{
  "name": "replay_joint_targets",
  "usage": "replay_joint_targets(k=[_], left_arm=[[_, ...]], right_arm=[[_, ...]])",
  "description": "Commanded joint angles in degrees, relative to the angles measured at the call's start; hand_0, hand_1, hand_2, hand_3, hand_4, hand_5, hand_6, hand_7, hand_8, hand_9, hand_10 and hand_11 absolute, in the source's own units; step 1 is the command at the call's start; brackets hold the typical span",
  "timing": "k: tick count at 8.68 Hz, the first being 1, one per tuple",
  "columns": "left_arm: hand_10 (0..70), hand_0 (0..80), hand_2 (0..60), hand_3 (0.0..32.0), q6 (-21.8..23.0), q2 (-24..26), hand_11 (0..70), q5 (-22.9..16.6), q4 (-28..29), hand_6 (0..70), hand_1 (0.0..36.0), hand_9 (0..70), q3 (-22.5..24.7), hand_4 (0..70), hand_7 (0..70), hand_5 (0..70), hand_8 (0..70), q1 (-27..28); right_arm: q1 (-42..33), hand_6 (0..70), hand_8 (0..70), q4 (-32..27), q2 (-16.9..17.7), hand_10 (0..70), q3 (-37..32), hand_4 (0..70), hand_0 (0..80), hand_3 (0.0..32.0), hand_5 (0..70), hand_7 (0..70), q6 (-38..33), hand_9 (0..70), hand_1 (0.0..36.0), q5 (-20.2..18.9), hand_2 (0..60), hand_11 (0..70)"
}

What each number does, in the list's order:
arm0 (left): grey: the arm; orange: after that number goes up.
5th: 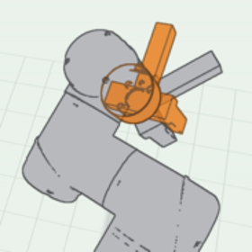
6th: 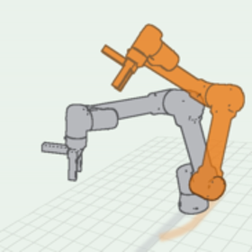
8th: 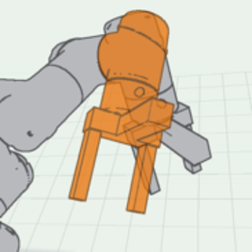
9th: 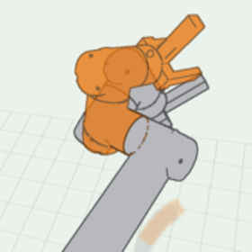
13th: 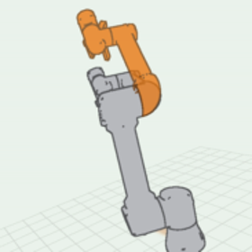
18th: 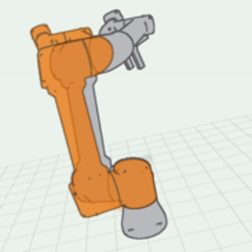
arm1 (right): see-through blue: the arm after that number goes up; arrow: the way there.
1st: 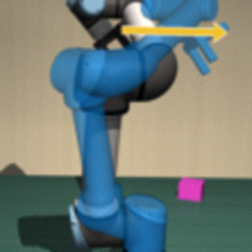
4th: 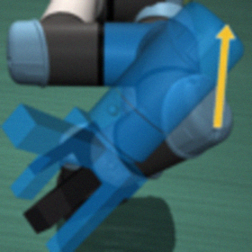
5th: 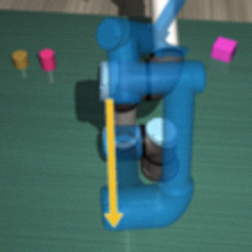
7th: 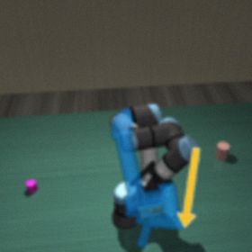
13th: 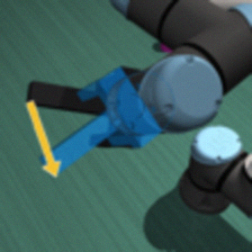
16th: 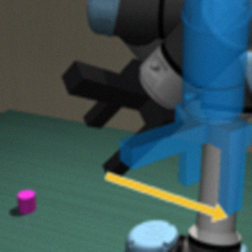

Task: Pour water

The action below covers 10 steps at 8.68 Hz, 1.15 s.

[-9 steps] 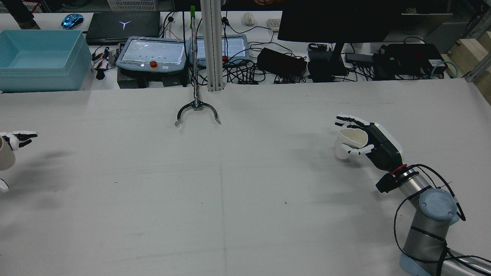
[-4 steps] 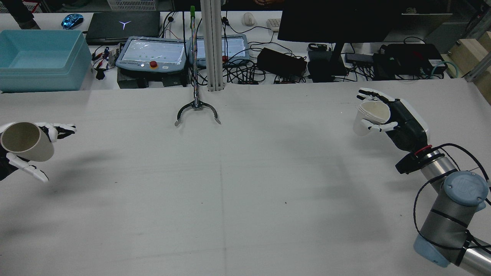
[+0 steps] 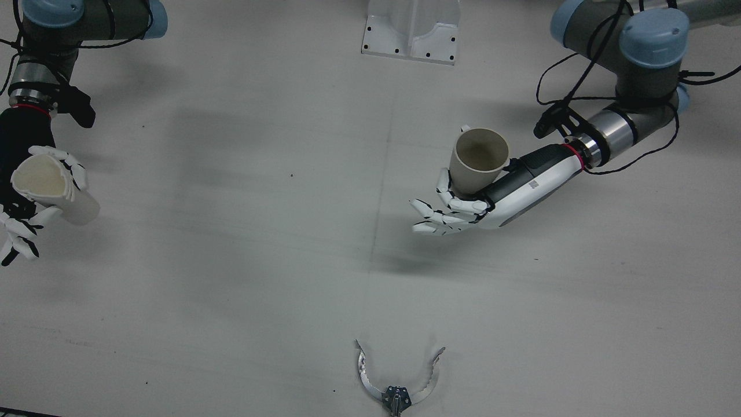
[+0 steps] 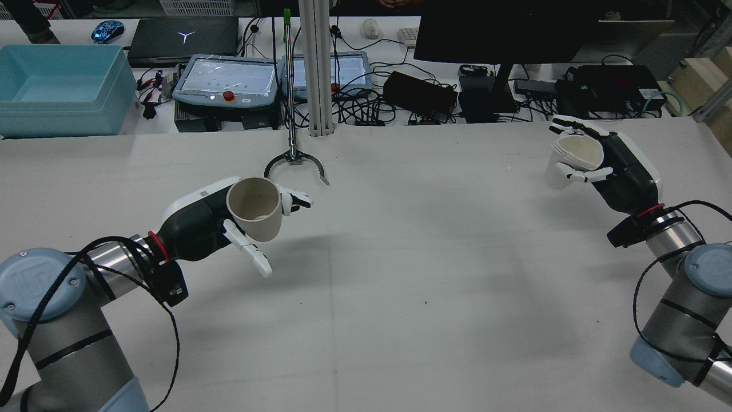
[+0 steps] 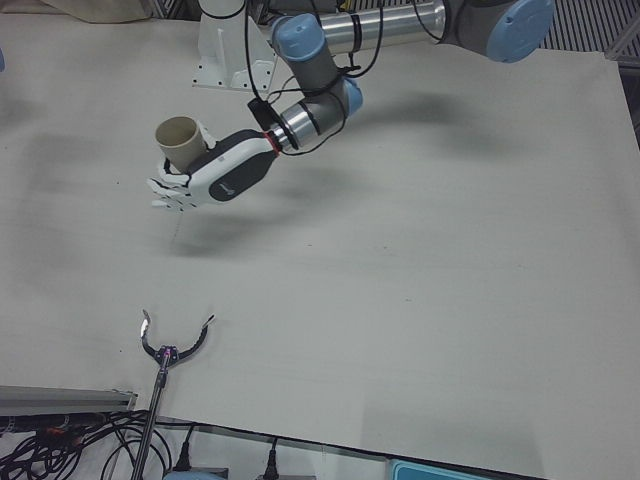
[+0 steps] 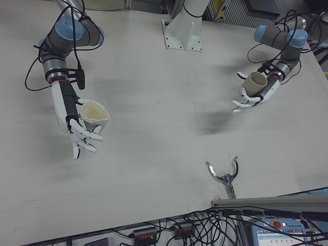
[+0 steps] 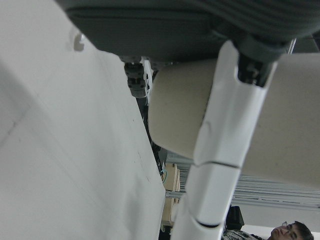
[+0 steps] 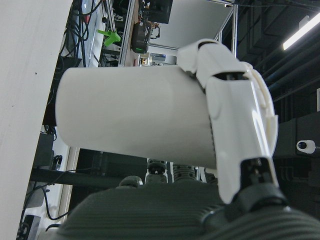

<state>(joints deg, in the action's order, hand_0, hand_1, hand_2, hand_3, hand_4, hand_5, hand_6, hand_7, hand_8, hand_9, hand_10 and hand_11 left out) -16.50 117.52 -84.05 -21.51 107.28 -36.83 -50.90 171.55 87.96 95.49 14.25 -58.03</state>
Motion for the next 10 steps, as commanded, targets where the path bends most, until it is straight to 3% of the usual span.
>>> replay_joint_targets(k=[1,4,6,7,8,9,10], left_arm=[[9.6,80.0,1.2,0.0,-0.55,17.29,14.8,-1.20,-7.75,29.2,21.5,13.5,-7.68,70.0,25.7,70.0,16.9,8.41],[10.5,80.0,4.7,0.0,-0.55,22.04,16.2,-1.02,-5.14,31.3,24.5,14.8,-20.22,70.0,26.5,70.0,18.1,10.90],[10.6,80.0,8.8,0.0,-0.46,22.49,16.5,-1.02,-3.02,31.7,27.4,14.8,-23.86,70.0,26.2,70.0,18.5,10.81],[10.5,80.0,9.8,0.0,-0.46,23.45,16.5,-1.02,-3.01,31.6,28.0,14.7,-24.22,70.0,26.2,70.0,18.3,10.99],[10.6,80.0,10.0,0.0,-1.59,24.07,16.7,-1.02,-3.01,31.5,28.7,14.6,-24.22,70.0,26.1,70.0,18.2,11.94],[10.6,80.0,10.3,0.0,-1.69,24.08,16.7,-0.94,-3.01,31.7,29.2,14.8,-24.13,70.0,26.3,70.0,18.3,12.91],[10.5,80.0,9.7,0.0,-1.69,24.08,16.5,-0.85,-2.84,31.1,28.4,14.4,-24.13,70.0,25.7,70.0,17.9,13.09]], right_arm=[[-0.34,43.3,17.1,-0.08,0.28,0.0,0.31,20.5,80.0,0.0,15.8,51.7,-0.72,20.2,36.0,-0.24,32.8,0.0],[0.98,41.8,17.2,-0.08,-0.33,0.0,0.57,17.2,80.0,0.2,15.5,49.9,-0.63,20.6,36.0,-0.24,32.0,0.0],[2.99,42.7,17.1,1.49,-0.86,0.0,3.54,17.2,80.0,1.2,15.9,50.7,0.68,20.1,36.0,-1.37,31.6,0.0],[3.53,44.2,16.6,7.77,-3.30,0.0,8.96,17.5,80.0,2.6,16.6,53.0,5.30,19.3,36.0,-3.65,31.7,0.0],[4.49,45.5,16.7,17.49,-7.93,0.0,16.93,18.0,80.0,2.2,16.9,54.9,14.22,19.4,36.0,-6.37,31.7,0.0],[6.41,45.1,16.7,23.42,-12.16,0.0,22.14,13.8,80.0,2.8,18.3,54.1,22.32,19.1,36.0,-6.57,37.6,0.0],[8.35,45.2,18.3,24.26,-14.63,0.0,23.07,17.1,80.0,0.0,18.8,53.1,27.70,21.0,36.0,-6.39,40.8,0.0]])
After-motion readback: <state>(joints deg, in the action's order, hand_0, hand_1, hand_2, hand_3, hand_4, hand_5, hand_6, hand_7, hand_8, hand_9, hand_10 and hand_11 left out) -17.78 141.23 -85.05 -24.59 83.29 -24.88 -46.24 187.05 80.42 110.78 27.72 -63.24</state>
